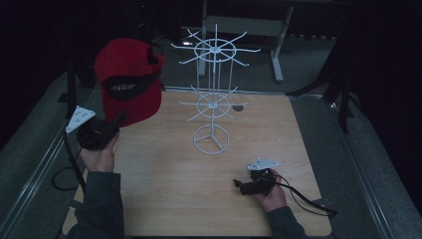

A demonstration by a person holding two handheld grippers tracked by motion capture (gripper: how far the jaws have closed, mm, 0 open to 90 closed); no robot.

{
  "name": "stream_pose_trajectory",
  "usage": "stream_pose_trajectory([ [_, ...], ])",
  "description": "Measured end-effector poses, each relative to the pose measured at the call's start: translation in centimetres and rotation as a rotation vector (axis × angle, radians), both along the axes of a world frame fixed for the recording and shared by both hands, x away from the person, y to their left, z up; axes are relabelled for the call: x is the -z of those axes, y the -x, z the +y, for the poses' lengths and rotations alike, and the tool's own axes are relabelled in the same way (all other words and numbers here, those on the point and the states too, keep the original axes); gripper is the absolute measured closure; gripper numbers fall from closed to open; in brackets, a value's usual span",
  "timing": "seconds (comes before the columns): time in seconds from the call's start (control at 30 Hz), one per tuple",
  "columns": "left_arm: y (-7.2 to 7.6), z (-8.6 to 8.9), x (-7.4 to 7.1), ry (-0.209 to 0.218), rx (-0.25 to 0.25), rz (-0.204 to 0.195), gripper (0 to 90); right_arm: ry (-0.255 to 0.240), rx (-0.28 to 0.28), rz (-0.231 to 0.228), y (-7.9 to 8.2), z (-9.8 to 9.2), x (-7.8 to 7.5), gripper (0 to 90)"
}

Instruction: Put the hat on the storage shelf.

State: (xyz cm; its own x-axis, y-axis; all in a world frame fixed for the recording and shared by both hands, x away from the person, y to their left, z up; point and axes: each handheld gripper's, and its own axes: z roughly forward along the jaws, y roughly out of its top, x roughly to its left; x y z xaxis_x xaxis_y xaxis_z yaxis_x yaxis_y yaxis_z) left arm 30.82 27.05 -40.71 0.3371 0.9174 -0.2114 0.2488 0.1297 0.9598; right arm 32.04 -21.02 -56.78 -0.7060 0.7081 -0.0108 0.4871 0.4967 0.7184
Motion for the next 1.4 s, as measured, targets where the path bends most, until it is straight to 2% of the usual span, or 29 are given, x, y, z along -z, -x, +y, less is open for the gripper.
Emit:
stream_pose_trajectory([
  [0.37, -0.1, -0.2, -0.7, -0.006, 0.001, -0.017, 85.5, 0.0, 0.0, -0.001, 0.0, 0.0, 0.0, 13.6],
  [1.4, 0.0, -0.5, -2.3, 0.011, -0.01, -0.066, 85.5, 0.0, 0.0, -0.001, 0.0, 0.0, 0.0, 13.7],
])
